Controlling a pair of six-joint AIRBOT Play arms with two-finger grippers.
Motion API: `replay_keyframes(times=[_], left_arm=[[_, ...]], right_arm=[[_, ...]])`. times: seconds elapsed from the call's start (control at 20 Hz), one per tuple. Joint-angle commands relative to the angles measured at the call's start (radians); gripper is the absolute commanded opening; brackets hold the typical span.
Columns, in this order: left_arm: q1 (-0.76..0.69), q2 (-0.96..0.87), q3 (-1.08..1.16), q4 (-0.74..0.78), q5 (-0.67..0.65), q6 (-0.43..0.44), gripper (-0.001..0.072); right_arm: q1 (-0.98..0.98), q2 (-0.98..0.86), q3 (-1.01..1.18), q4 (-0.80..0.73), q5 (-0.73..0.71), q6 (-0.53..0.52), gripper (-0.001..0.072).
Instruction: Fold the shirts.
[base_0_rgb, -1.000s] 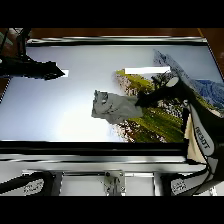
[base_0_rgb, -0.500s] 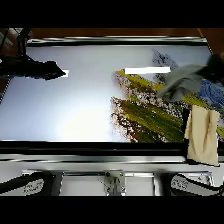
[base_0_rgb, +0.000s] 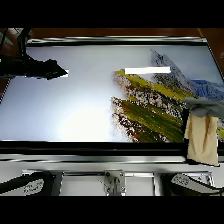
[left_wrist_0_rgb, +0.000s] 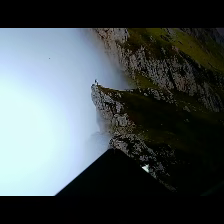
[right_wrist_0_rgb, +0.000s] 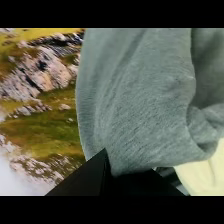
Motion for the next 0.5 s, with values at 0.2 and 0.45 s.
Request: replay_keyframes(times=[0.2,0.45], left_arm=[[-0.012,-0.001,0.000,-0.003,0.000,0.034,0.0033],[-0.031,-0.001,0.000,-0.003,0.009,0.042,0.0033]], right_arm=[[-0.018,0.144,-0.327,-0.300,0.142,0.047,0.0057],[-0.018,0.233,-0.692,-0.418,0.053,0.108,0.0058]])
